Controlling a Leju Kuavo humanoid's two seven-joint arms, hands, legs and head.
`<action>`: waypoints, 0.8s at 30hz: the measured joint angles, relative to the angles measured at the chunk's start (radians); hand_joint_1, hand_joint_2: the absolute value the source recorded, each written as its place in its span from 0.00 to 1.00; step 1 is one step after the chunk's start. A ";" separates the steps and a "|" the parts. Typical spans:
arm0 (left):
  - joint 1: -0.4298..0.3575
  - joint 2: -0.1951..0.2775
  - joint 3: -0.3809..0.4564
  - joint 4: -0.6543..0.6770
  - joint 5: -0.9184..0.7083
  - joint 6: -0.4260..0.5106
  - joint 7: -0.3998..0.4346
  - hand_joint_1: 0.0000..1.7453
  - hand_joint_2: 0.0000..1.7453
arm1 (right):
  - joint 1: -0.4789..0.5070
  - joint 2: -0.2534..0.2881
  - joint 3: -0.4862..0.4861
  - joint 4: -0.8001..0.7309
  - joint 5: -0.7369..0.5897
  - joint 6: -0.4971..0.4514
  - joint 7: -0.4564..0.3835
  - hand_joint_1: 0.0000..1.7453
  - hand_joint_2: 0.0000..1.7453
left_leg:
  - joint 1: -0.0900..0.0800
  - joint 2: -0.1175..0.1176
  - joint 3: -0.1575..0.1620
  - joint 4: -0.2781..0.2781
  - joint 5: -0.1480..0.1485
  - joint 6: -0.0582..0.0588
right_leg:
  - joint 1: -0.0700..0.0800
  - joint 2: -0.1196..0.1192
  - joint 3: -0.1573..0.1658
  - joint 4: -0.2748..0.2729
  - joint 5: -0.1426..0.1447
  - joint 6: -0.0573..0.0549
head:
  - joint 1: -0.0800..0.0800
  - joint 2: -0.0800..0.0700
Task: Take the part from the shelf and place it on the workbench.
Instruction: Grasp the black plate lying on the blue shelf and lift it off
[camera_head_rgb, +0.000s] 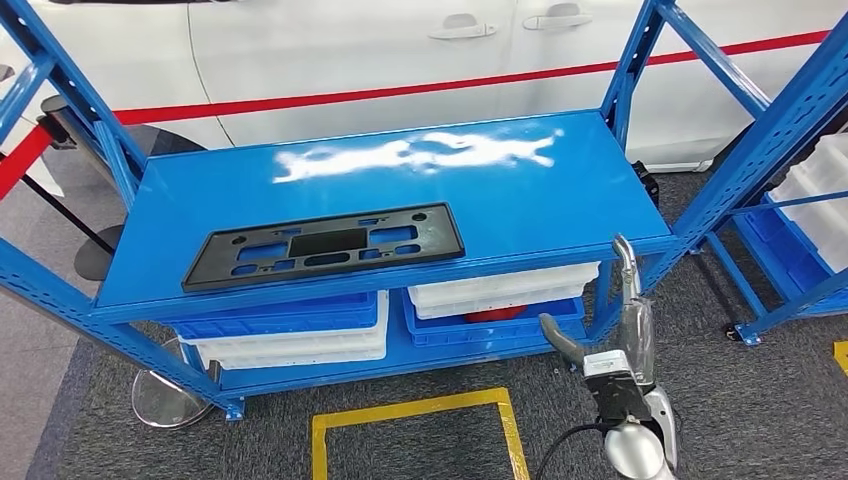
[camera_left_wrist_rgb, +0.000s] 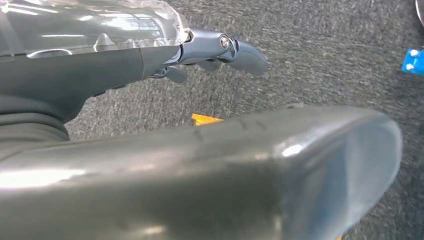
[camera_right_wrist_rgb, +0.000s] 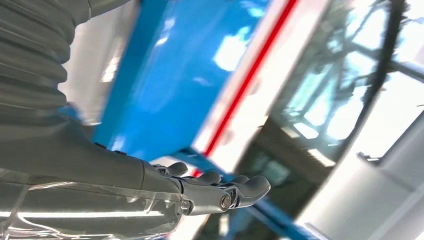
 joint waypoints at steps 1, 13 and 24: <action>0.000 0.001 0.005 0.002 -0.008 -0.004 -0.005 0.00 0.00 | -0.002 -0.005 0.029 -0.025 0.000 0.000 -0.002 0.00 0.50 | 0.000 0.000 -0.001 0.001 0.000 0.001 | 0.000 0.000 0.000 0.000 0.000 0.001 | 0.000 0.000; -0.005 0.003 0.069 0.025 -0.097 -0.053 -0.054 0.00 0.00 | -0.034 -0.034 0.364 -0.215 -0.016 0.051 0.090 0.00 1.00 | 0.016 0.001 0.017 -0.036 0.022 0.020 | -0.015 -0.001 -0.112 0.212 -0.064 0.041 | 0.004 0.000; -0.013 0.004 0.082 0.034 -0.146 -0.070 -0.069 0.00 0.00 | -0.103 -0.029 0.532 -0.225 0.291 -0.028 0.217 0.00 1.00 | 0.020 -0.003 -0.062 0.147 -0.093 -0.035 | -0.012 -0.002 -0.026 0.011 0.005 -0.008 | 0.008 0.000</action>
